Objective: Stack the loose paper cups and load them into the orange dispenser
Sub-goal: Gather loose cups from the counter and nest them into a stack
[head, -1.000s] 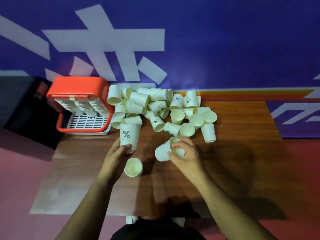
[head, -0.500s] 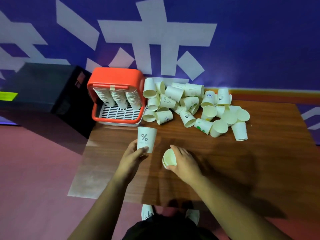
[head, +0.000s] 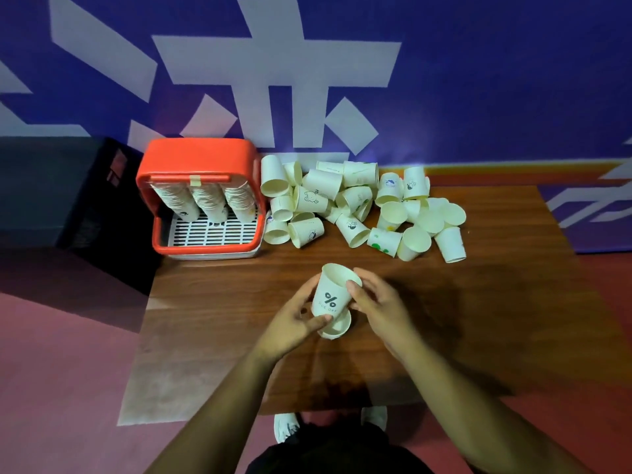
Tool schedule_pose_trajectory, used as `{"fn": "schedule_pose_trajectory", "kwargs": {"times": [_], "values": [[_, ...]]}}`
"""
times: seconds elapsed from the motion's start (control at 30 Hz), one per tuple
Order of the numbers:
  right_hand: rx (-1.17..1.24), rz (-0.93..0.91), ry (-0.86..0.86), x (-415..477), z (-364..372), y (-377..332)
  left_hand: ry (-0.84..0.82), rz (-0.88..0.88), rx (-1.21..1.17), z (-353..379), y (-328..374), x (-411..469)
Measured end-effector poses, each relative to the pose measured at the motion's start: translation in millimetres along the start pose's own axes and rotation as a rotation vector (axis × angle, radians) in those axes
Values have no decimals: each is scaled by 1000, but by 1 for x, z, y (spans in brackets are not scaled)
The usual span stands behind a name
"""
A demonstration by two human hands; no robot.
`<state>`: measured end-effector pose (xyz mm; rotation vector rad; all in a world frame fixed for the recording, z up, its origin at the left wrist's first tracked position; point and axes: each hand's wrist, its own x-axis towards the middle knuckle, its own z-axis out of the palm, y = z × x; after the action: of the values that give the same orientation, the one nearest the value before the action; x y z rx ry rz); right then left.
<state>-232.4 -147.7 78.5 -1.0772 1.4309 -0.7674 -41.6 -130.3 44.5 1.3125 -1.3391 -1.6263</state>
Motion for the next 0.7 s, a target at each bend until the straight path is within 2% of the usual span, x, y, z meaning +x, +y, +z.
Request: {"fn": "schedule_pose_trajectory", "kwargs": {"times": [0.17,0.3,0.43,0.5,0.6,0.7], "values": [[-62,-54,37,-9,-4,13,10,41,26,0,7,12],[-105,-31,24,-9,-4,32,23,36,85,-2,-7,22],[-179,-13,-25,-11,0,49,-3,68,257,-7,-28,21],[-295,-16,-25,-12,3,58,-31,62,396,-8,-40,21],[-673,-37,-23,-14,9,70,-52,80,605,-6,-57,16],[-774,-79,-61,-16,14,78,-56,44,597,-8,-70,14]]}}
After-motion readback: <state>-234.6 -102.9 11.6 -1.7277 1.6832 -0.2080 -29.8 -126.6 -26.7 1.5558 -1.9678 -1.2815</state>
